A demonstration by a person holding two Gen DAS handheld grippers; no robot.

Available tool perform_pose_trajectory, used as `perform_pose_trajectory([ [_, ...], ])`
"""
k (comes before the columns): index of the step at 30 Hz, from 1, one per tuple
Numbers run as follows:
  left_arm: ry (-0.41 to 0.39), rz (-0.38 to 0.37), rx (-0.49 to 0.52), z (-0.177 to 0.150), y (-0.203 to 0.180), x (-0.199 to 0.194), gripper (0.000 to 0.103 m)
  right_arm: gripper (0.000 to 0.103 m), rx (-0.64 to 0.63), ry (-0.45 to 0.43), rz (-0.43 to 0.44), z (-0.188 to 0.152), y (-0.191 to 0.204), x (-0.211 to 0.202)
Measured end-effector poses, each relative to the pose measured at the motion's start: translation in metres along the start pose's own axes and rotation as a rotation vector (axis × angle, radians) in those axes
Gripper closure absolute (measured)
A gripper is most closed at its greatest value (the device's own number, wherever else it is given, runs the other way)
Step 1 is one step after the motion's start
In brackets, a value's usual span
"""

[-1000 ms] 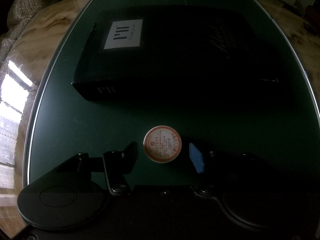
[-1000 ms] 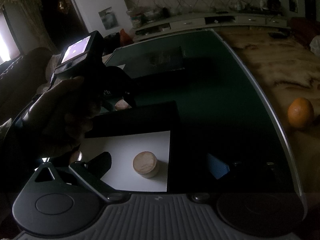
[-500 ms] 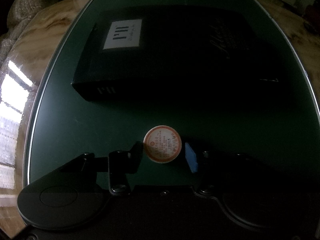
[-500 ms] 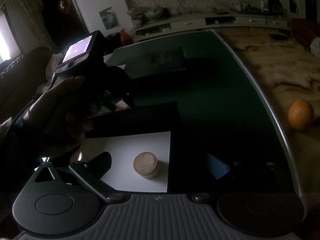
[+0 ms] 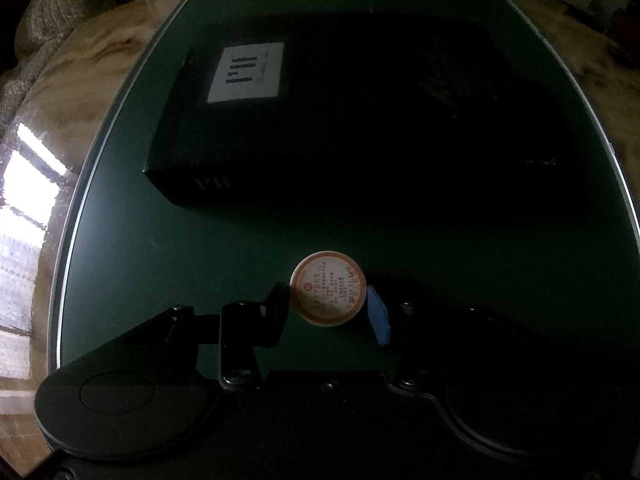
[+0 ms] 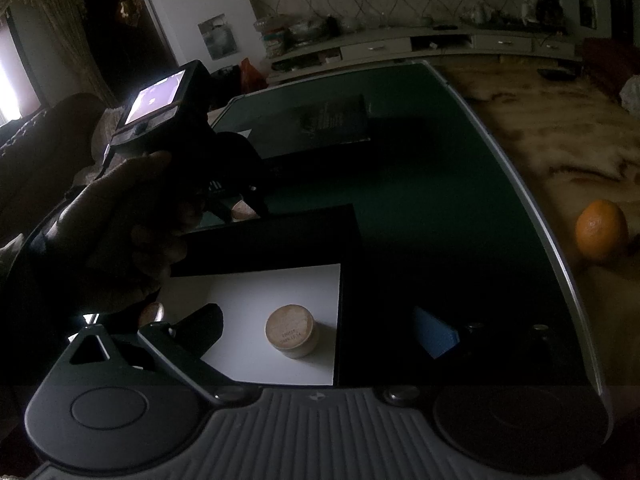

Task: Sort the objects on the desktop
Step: 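Close the left gripper on the red-lidded container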

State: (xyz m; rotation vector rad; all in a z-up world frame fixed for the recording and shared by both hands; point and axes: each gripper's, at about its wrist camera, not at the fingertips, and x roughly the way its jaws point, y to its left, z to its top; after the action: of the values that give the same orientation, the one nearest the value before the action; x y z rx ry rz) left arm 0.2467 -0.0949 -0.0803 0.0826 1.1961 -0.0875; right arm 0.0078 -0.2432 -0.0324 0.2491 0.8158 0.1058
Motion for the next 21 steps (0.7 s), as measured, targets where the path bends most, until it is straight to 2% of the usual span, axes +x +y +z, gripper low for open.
perform_pose_trajectory([
  [21,-0.011,0.002,-0.004,-0.001,0.004,-0.015,0.062,0.000,-0.006,-0.006,0.002,0.000,0.001,-0.001],
])
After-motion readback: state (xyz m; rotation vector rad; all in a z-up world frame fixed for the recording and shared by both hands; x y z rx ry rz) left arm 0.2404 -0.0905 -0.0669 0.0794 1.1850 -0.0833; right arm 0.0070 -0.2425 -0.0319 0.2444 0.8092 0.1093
